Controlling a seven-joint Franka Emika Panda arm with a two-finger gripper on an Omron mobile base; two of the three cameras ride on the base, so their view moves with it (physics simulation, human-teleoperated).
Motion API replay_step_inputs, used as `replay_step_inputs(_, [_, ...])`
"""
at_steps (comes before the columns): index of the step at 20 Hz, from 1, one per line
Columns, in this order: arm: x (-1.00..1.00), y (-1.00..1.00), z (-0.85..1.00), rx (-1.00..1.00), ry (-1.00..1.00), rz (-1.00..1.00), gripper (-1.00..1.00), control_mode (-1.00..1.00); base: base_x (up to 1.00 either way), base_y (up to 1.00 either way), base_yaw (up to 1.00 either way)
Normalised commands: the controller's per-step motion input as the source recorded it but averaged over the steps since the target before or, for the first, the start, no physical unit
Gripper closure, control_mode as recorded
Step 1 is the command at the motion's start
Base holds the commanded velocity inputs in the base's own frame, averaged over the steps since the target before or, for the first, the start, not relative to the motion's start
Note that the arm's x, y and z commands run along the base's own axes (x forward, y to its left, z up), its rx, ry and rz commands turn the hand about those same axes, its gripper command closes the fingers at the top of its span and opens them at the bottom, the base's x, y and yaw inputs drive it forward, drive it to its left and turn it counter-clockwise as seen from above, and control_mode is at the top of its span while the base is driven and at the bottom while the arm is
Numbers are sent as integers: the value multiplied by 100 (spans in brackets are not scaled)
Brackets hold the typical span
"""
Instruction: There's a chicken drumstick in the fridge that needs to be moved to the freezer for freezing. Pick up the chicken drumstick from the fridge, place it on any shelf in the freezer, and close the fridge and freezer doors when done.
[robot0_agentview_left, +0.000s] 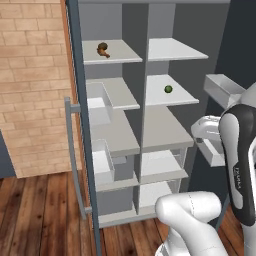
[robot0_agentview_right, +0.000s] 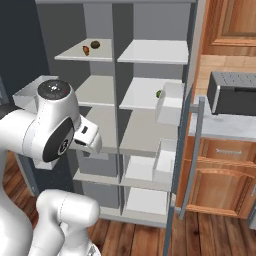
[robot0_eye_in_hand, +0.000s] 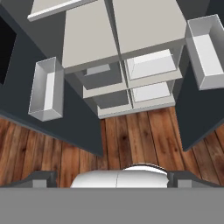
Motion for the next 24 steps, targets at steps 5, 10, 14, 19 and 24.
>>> replay_step_inputs(5, [0, 0, 0, 0, 0, 0, -100, 100, -1, -21, 0])
replay_step_inputs(10, [0, 0, 0, 0, 0, 0, -100, 100, -12, -17, 0])
replay_step_inputs(14, [0, 0, 0, 0, 0, 0, -100, 100, -35, -2, 1])
replay_step_inputs(19, [0, 0, 0, 0, 0, 0, -100, 100, -27, 0, 0])
replay_step_inputs(24, [0, 0, 0, 0, 0, 0, -100, 100, -9, 0, 0])
